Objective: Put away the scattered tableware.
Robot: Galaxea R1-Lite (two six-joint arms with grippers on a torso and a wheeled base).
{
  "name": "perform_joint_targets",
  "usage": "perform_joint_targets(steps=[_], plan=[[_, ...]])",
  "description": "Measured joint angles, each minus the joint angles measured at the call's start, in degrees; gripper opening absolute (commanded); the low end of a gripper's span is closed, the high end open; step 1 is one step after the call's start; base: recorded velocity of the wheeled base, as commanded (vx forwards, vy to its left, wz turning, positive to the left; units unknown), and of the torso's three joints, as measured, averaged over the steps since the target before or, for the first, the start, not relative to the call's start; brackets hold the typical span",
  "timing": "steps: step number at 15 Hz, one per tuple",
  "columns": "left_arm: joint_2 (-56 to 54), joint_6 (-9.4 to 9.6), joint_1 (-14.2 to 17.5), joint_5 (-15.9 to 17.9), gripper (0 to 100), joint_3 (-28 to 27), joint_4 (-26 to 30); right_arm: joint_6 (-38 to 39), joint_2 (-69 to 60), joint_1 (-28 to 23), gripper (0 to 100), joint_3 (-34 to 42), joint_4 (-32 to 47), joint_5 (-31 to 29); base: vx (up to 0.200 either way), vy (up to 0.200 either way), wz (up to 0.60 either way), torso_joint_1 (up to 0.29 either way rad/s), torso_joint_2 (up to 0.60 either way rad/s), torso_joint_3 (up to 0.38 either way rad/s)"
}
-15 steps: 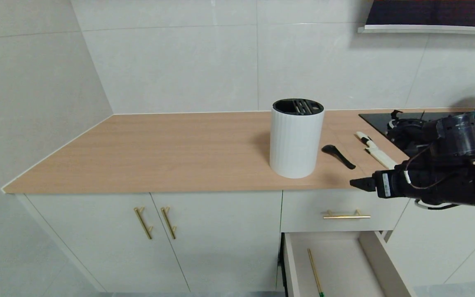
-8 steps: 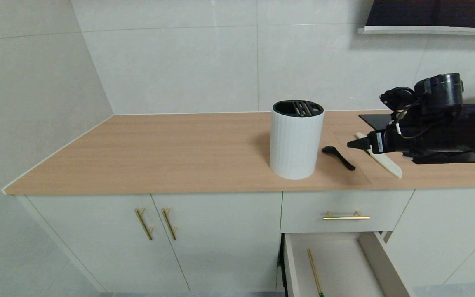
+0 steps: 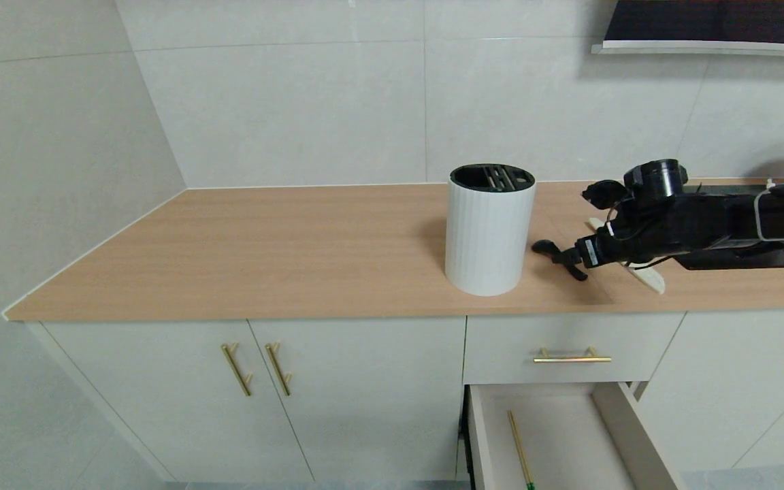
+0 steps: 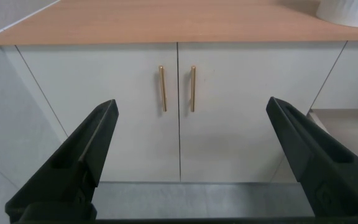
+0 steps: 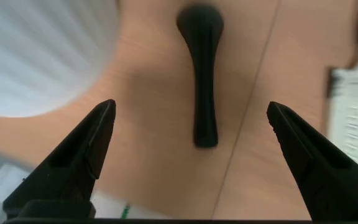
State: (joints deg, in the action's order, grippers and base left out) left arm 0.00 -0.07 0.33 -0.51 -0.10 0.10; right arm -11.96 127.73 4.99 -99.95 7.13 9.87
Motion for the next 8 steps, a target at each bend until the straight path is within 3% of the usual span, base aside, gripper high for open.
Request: perform_joint_targets(steps=[8], plan=[[0.0, 0.00, 0.0, 0.0, 100, 0.0, 0.0, 0.3, 7.4, -0.9, 100, -4.8, -1.1, 0.6, 0.000, 0.000, 0.00, 0.000, 0.00, 0.000]])
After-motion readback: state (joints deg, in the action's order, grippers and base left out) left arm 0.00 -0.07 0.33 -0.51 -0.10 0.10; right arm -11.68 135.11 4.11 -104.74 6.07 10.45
